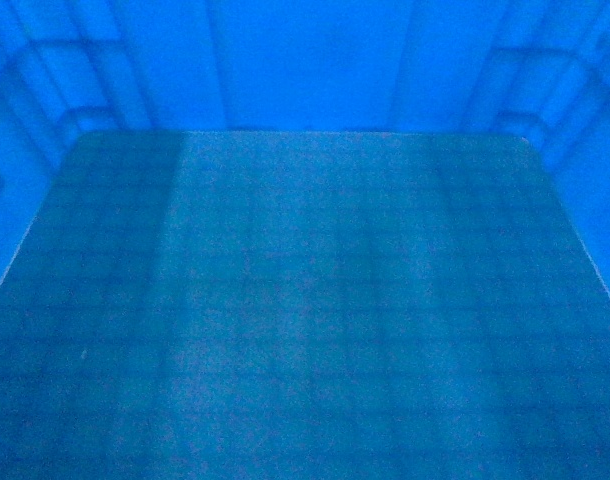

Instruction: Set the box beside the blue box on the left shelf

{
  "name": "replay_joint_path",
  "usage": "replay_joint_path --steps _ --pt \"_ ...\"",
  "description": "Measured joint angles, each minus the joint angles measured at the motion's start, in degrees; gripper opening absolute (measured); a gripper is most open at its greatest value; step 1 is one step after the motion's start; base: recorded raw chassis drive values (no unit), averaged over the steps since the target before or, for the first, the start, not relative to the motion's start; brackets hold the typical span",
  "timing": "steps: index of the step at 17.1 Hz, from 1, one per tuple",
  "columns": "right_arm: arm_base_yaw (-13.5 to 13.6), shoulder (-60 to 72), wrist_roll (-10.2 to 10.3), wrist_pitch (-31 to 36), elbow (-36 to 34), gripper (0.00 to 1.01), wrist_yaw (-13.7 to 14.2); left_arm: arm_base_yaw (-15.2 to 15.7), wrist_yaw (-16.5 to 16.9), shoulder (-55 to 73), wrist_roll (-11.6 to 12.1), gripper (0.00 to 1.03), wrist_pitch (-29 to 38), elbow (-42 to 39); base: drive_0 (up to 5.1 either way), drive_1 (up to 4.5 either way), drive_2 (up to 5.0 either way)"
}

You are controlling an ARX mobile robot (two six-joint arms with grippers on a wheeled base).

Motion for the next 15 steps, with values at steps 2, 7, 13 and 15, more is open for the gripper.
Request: replay_joint_path --steps 2,7,13,15 --pt "0.00 0.07 0.00 -0.15 0.00 0.23 0.00 0.02 0.13 0.15 0.00 0.20 -0.28 0.00 0.0 3.82 -3.9" --pt "0.00 0.07 -0.02 0.02 0.00 0.23 0.02 0.00 0.13 0.22 -0.04 0.20 0.00 0.00 0.0 3.82 -3.9" --pt "0.00 0.07 0.00 -0.07 0.00 0.23 0.02 0.00 0.15 0.28 -0.02 0.20 0.07 0.00 0.0 3.82 -3.9" --pt "0.00 0.07 -0.02 -0.07 -0.02 0.23 0.02 0.02 0.00 0.31 -0.04 0.20 0.07 0.00 0.0 3.82 -3.9"
